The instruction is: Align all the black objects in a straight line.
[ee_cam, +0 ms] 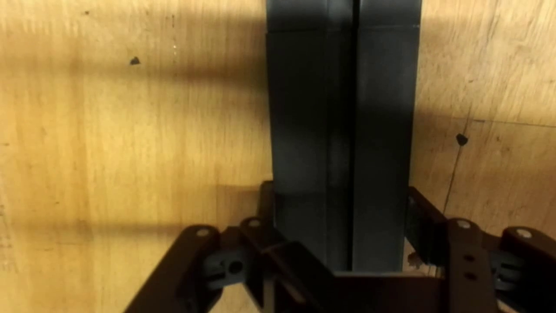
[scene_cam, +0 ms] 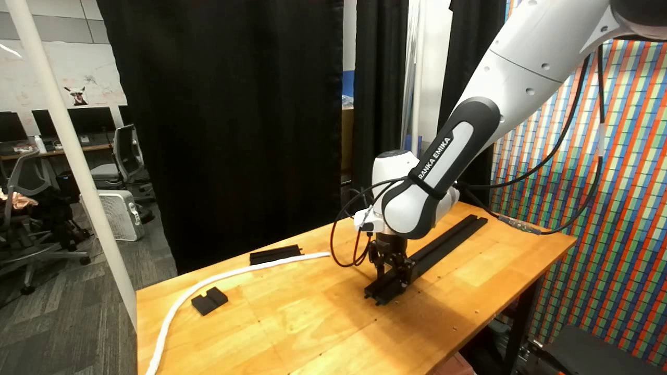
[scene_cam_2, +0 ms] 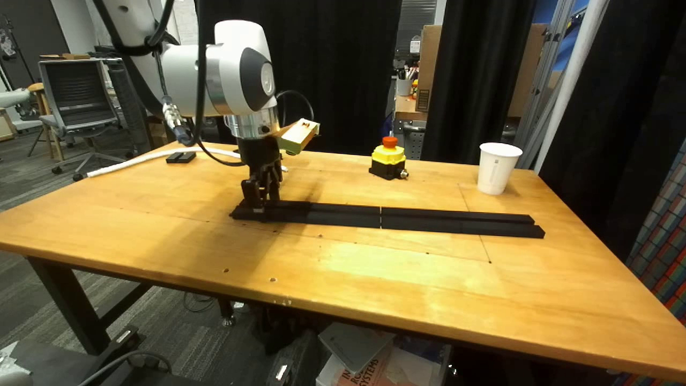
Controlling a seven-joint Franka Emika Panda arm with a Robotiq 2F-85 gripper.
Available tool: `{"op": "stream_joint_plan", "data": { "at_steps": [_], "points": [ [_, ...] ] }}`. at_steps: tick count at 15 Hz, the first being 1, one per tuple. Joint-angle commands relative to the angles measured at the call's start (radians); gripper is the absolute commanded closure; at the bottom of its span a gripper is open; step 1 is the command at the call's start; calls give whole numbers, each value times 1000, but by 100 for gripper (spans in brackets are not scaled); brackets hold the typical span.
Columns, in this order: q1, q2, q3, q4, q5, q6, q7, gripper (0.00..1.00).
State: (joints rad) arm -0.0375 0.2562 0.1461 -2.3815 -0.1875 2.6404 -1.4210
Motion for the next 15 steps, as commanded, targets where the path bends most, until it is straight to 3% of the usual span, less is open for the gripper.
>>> {"op": "stream_joint_plan", "data": {
  "at_steps": [1,12,13,15],
  "points": [
    [-15,-20,3,-21,53,21,-41,54],
    [-40,-16,5,-14,174,14,-115,54],
    [-39,-16,3,-14,174,11,-112,7],
    [-41,-15,3,-15,176,10,-113,0]
  ]
}}
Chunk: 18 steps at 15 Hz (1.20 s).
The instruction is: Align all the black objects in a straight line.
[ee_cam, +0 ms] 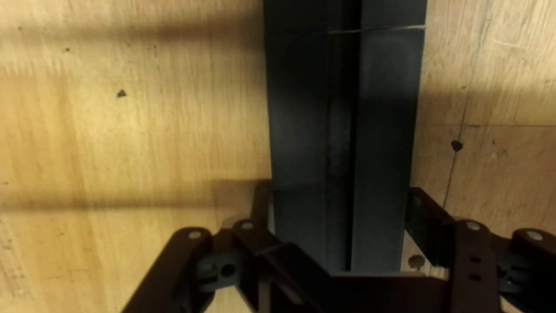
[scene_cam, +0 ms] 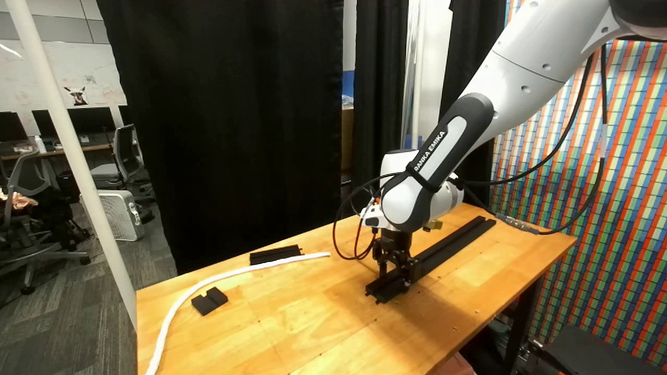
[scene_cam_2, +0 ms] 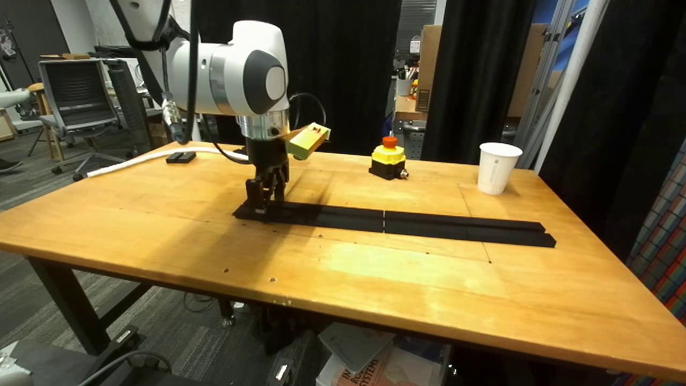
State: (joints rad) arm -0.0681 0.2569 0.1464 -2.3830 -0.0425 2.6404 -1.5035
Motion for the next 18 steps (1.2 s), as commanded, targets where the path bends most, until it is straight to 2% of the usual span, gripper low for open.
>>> {"op": "stream_joint_plan", "data": {
  "at_steps": [1,6,11,14,18],
  "points": [
    [-12,-16,2,-14,32,12,-31,0],
    [-13,-25,1,-16,36,-5,-20,0],
    [-2,-98,-19,-23,37,-78,84,0],
    [5,-180,-38,-30,40,-125,158,0],
    [10,-300,-80,-31,75,-248,329,0]
  ]
}}
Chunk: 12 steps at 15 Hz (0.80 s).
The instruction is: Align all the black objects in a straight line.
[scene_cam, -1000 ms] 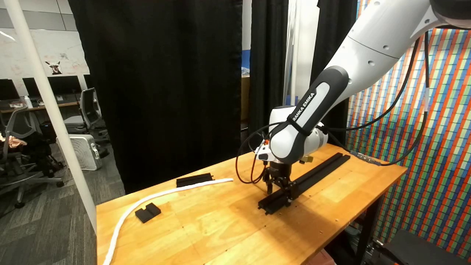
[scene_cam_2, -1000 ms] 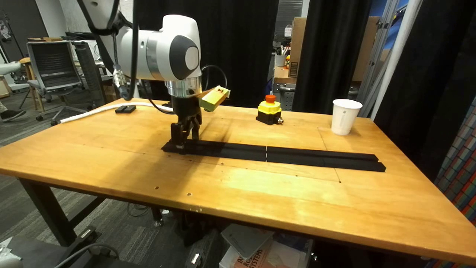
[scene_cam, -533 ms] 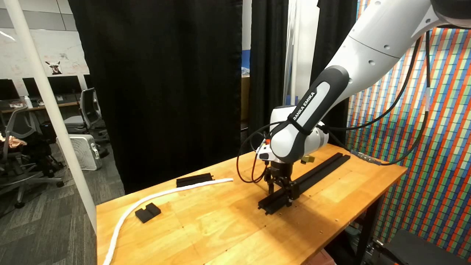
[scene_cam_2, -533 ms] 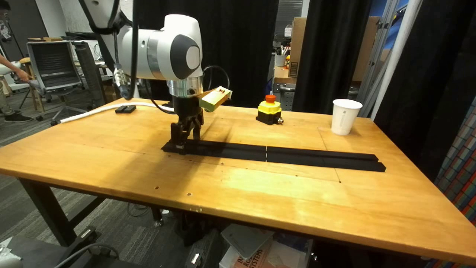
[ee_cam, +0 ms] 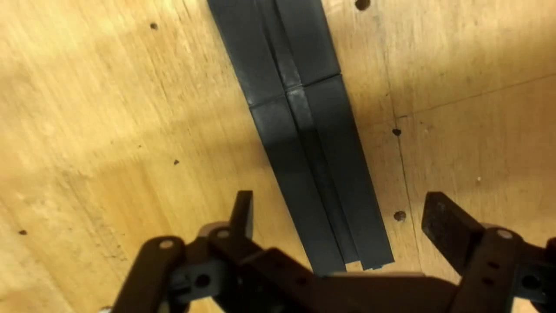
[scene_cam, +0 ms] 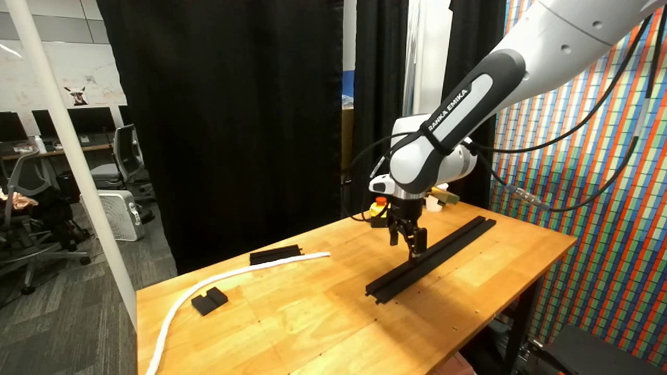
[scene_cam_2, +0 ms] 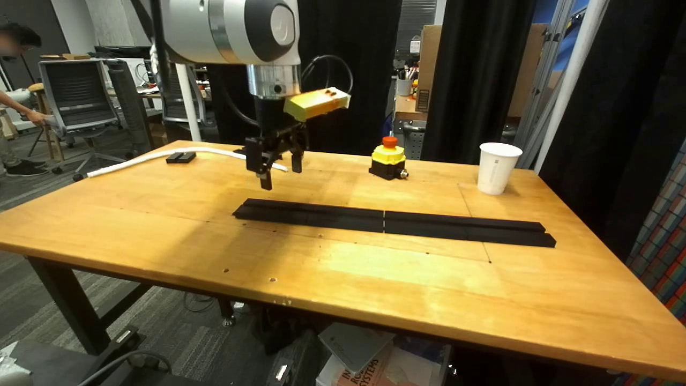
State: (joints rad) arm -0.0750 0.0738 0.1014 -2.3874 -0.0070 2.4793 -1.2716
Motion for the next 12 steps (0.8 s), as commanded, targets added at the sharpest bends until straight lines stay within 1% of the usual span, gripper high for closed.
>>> {"op": "stream_joint_plan", "data": {
  "at_steps": [1,3,7,12],
  "points": [
    [17,-146,-48,-29,40,-119,140,0],
    [17,-204,-73,-42,37,-184,228,0],
    [19,-334,-116,-115,52,-282,396,0],
    [21,-557,-149,-265,58,-406,637,0]
  ]
}}
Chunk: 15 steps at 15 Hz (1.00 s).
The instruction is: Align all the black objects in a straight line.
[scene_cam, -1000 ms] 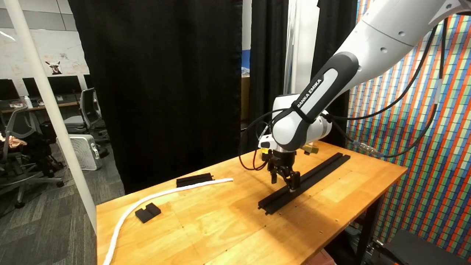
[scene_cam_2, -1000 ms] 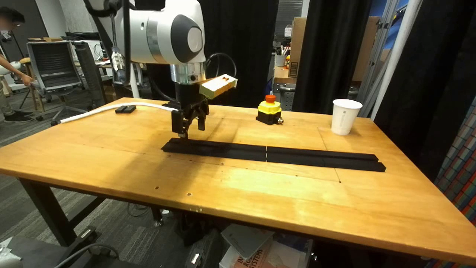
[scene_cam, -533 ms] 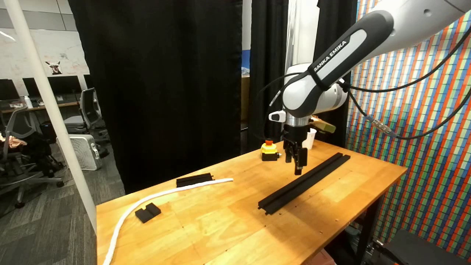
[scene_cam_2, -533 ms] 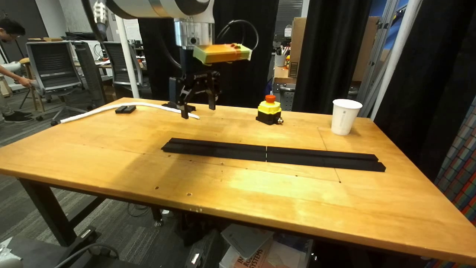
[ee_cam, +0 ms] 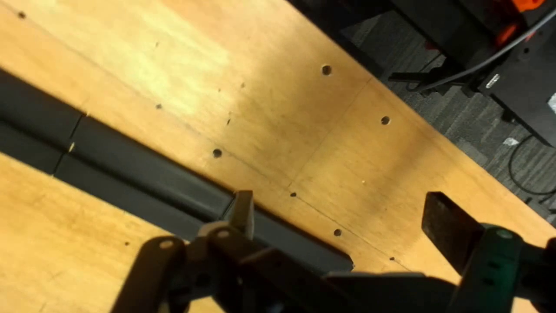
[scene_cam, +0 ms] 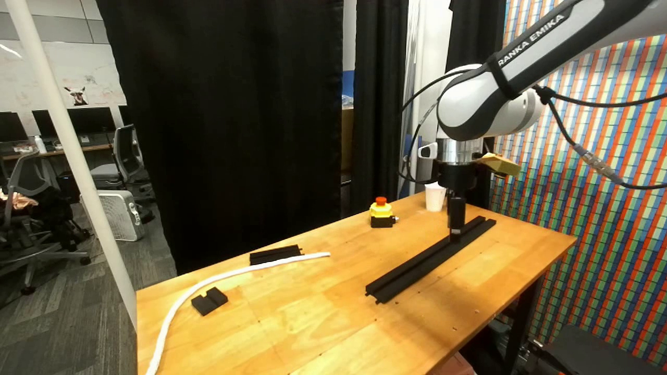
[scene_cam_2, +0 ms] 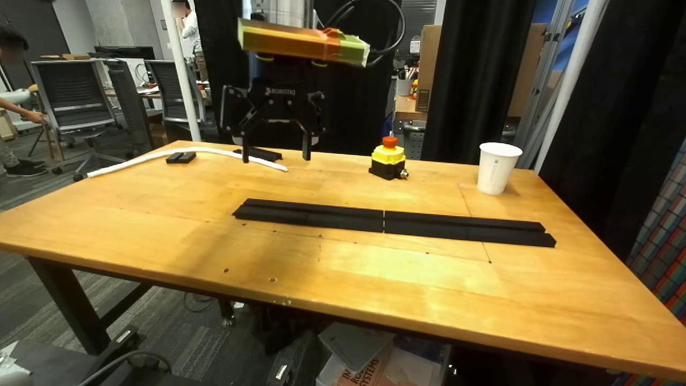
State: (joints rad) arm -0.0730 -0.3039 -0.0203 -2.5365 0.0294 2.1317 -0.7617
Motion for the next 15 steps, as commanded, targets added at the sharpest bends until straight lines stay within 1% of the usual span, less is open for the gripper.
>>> {"op": "stream_joint_plan", "data": {
  "at_steps": [1,6,7,10,12,15],
  "points": [
    [19,-235,-34,-150,23,-88,175,0],
    [0,-491,-85,-274,23,-252,390,0],
    [-5,-514,-98,-217,26,-333,425,0],
    [-34,-648,-132,-209,29,-450,524,0],
    [-61,-716,-149,-203,27,-497,586,0],
    [-111,-796,-162,-204,22,-509,674,0]
  ]
}}
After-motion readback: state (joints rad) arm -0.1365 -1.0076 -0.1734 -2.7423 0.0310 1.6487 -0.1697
